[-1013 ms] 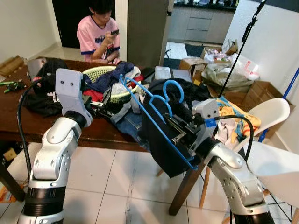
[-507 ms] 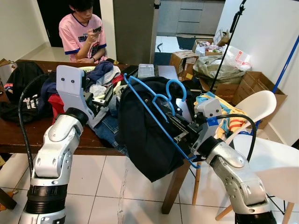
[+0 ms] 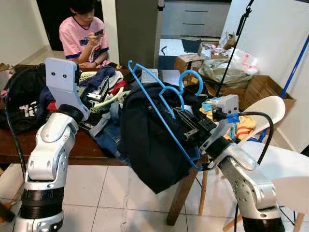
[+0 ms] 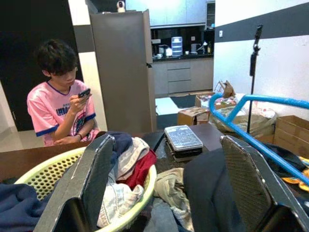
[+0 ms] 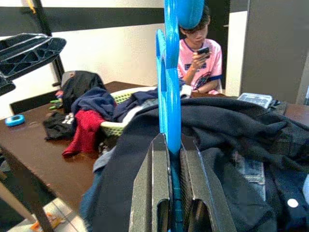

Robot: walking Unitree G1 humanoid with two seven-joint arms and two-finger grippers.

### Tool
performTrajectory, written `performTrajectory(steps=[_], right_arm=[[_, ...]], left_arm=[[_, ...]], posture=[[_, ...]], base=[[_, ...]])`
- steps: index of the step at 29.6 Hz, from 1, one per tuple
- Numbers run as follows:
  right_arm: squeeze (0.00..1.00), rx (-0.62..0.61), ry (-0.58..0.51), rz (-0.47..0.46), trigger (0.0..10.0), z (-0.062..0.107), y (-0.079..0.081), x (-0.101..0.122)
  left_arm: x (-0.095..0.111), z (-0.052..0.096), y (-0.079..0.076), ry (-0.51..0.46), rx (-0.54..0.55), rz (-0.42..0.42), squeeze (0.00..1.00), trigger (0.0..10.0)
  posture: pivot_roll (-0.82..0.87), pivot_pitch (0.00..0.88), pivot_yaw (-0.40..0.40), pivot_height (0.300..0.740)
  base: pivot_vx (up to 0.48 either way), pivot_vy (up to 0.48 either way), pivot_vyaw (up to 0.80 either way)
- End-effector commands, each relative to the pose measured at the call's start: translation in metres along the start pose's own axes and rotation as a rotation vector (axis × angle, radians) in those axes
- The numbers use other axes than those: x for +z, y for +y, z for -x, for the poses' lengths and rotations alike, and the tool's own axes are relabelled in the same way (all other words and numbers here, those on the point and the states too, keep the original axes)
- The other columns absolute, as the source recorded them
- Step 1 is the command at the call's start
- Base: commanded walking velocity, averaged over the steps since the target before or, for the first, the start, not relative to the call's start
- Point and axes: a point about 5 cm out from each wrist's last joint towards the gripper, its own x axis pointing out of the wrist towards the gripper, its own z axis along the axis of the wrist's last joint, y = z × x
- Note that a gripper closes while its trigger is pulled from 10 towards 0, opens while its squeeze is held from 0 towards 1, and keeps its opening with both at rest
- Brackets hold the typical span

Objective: Hang hanger

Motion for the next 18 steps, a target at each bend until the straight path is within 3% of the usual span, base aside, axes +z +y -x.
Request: performTrajectory(steps=[1, 18], right_arm=[[0.00, 0.018, -0.008, -0.004, 10.0, -0.0008, 0.0034, 0.0020], [0.00, 0.025, -0.015, 0.013, 10.0, -0.0008, 0.0041, 0.0053]], left_arm=[[-0.0012, 0.0006, 0.0021, 0.003, 0.012, -0.014, 0.00, 10.0], [-0.0026, 0.0008, 0.0060, 0.013, 0.054, -0.032, 0.00, 10.0]], posture=[[0.07, 0.000, -0.042, 0.740], [0.07, 0.000, -0.043, 0.740]], base=[[0.307, 0.000, 0.00], [0.317, 0.000, 0.00]])
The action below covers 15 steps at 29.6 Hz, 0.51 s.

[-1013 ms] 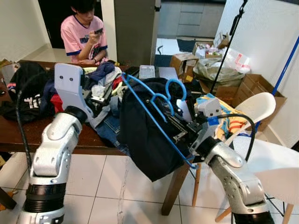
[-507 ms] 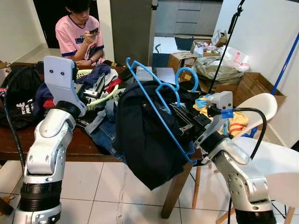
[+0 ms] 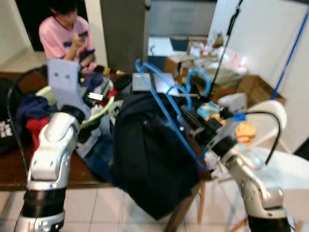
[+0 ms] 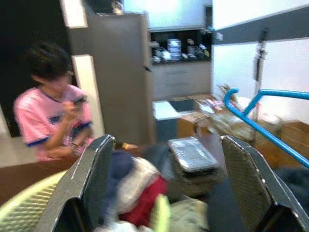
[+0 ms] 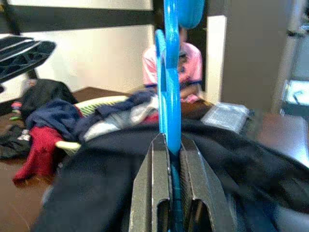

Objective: Hang hanger

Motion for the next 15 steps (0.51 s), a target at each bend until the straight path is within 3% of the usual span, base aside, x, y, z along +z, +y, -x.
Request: performTrajectory(steps=[1, 7, 15], right_arm=[[0.00, 0.030, -0.010, 0.005, 10.0, -0.0015, 0.0062, 0.0017], [0.00, 0.028, -0.016, 0.008, 10.0, -0.0013, 0.0065, 0.0026], [0.00, 0.006, -0.018, -0.021, 10.0, -0.0018, 0.0041, 0.0019]], left_arm=[[-0.0035, 0.0010, 0.0042, 0.021, 0.020, -0.018, 0.00, 10.0], [-0.0036, 0.0009, 0.0049, 0.022, 0.025, -0.025, 0.00, 10.0], [-0.0061, 0.0005, 0.0037, 0.033, 0.020, -0.025, 0.00, 10.0]], posture=[[0.07, 0.000, -0.043, 0.740], [0.07, 0.000, -0.043, 0.740], [0.07, 0.000, -0.042, 0.740]], base=[[0.319, 0.000, 0.52], [0.321, 0.000, 0.71], [0.322, 0.000, 0.00]])
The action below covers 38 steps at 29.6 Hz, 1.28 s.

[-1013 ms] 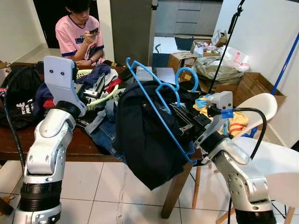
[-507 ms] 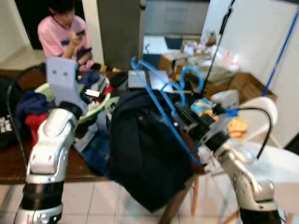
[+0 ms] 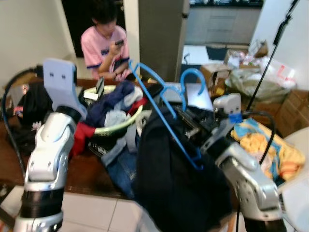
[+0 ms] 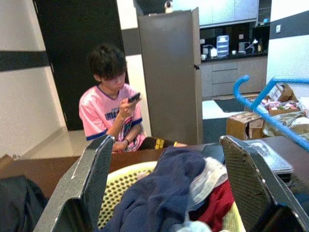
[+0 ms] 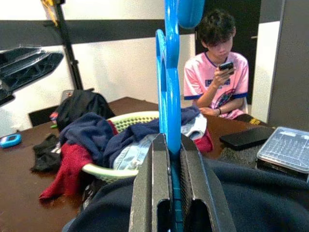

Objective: Hang hanger

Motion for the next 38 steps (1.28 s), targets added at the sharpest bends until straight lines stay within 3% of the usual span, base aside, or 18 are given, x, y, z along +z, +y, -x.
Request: performTrajectory(steps=[1, 20, 26, 28, 38], right_arm=[[0.00, 0.013, -0.002, -0.005, 10.0, -0.001, 0.003, 0.000], [0.00, -0.002, 0.002, -0.009, 10.0, -0.002, 0.001, 0.001], [0.00, -0.003, 0.005, -0.011, 10.0, -0.002, 0.001, 0.000], [0.00, -0.002, 0.013, -0.006, 10.0, -0.002, 0.000, 0.000], [0.00, -0.011, 0.020, 0.001, 10.0, 0.000, -0.002, 0.000]], left_arm=[[-0.004, 0.000, 0.002, 0.020, 0.003, -0.003, 0.00, 10.0], [-0.009, -0.001, -0.007, 0.045, -0.041, 0.012, 0.00, 10.0], [-0.033, 0.003, -0.012, 0.206, -0.068, 0.038, 0.00, 10.0], [-0.053, 0.011, -0.019, 0.343, -0.130, 0.026, 0.00, 10.0], [-0.073, 0.028, -0.009, 0.500, -0.069, -0.014, 0.00, 10.0]], posture=[[0.07, 0.000, -0.042, 0.740], [0.06, 0.000, -0.041, 0.740], [0.07, 0.000, -0.043, 0.740], [0.06, 0.000, -0.040, 0.740], [0.06, 0.000, -0.040, 0.740]], base=[[0.319, 0.000, 0.00], [0.319, 0.000, 0.00], [0.000, 0.000, 0.00], [0.000, 0.000, -0.23], [0.000, 0.000, -0.20]])
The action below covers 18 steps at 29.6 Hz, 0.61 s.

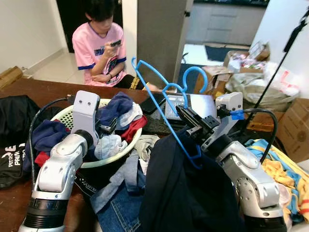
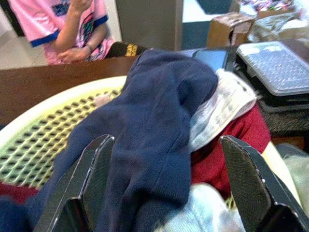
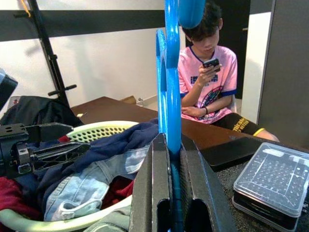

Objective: Hang hanger

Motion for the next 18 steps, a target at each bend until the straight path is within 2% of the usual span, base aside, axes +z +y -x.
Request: performTrajectory(steps=[1, 9, 12, 15, 18], right_arm=[[0.00, -0.008, 0.007, 0.006, 10.0, 0.001, -0.002, 0.000], [0.00, -0.003, 0.019, 0.007, 10.0, 0.001, -0.001, -0.003], [0.00, 0.006, 0.032, 0.004, 10.0, 0.001, 0.002, -0.006], [0.00, 0.008, 0.034, 0.003, 10.0, 0.001, 0.002, -0.006], [0.00, 0.012, 0.082, 0.024, 10.0, 0.004, 0.003, -0.015]], left_arm=[[-0.008, 0.004, 0.009, 0.052, 0.047, -0.019, 0.00, 10.0], [-0.017, 0.006, 0.017, 0.099, 0.119, -0.049, 0.00, 10.0], [-0.014, -0.001, 0.016, 0.035, 0.109, -0.048, 0.00, 10.0], [-0.012, -0.003, 0.014, 0.016, 0.096, -0.047, 0.00, 10.0], [-0.008, -0.011, 0.005, -0.033, 0.042, -0.050, 0.00, 10.0]], posture=[[0.07, 0.000, -0.042, 0.740], [0.07, 0.001, -0.046, 0.740], [0.06, 0.002, -0.049, 0.740], [0.06, 0.002, -0.049, 0.740], [0.05, 0.001, -0.045, 0.740]], base=[[0.000, 0.000, 0.00], [0.000, 0.000, 0.00], [0.000, 0.000, 0.00], [0.000, 0.000, 0.00], [0.000, 0.000, 0.00]])
